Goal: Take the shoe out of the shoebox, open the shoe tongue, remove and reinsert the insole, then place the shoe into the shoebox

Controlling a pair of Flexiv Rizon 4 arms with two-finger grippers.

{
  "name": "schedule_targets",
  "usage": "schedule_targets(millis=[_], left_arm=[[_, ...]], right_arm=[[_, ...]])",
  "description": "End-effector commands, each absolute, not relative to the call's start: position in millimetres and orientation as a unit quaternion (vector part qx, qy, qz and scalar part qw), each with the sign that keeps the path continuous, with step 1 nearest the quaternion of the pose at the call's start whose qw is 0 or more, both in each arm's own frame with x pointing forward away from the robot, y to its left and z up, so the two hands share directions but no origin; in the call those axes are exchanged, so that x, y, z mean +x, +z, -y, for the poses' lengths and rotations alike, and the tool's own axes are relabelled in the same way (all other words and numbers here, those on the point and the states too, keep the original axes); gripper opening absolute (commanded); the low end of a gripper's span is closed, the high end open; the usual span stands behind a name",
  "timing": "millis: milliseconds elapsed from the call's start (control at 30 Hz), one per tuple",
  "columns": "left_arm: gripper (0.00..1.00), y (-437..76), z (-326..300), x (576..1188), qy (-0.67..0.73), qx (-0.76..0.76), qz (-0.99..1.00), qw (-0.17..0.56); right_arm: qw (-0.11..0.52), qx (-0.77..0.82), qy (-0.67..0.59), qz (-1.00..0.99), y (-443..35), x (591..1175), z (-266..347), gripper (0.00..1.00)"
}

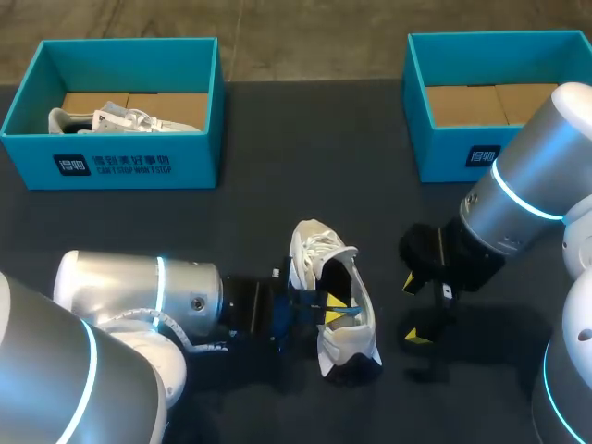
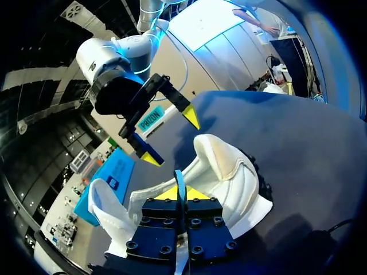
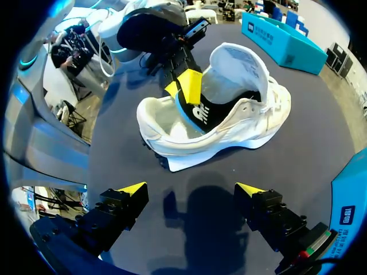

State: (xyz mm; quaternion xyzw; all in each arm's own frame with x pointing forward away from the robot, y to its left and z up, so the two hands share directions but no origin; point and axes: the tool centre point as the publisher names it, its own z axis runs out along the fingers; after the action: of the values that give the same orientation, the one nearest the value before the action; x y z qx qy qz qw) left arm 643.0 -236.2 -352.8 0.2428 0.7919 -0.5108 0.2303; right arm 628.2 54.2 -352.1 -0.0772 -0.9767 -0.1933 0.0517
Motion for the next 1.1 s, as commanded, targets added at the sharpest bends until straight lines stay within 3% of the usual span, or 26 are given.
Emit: schedule_targets(millis=[33, 167, 800, 1100], left_arm=[[0.01, -353, 240, 641, -0.507, 0.242, -0.795, 0.230], [0.34, -347, 239, 635, -0.513, 0.234, -0.795, 0.224], [0.38, -313, 208, 617, -0.484, 0.239, -0.814, 0.214], [0.36, -307, 194, 623, -0.463, 0.268, -0.829, 0.164]], right_arm=[[0.051, -0.078, -0.193, 0.977, -352, 627, -55, 1.00], [0.051, -0.078, -0.193, 0.977, -352, 627, -55, 1.00], [0.051, -0.078, -0.193, 0.977, -352, 627, -55, 1.00], [0.051, -0.078, -0.193, 0.977, -352, 627, -55, 1.00]])
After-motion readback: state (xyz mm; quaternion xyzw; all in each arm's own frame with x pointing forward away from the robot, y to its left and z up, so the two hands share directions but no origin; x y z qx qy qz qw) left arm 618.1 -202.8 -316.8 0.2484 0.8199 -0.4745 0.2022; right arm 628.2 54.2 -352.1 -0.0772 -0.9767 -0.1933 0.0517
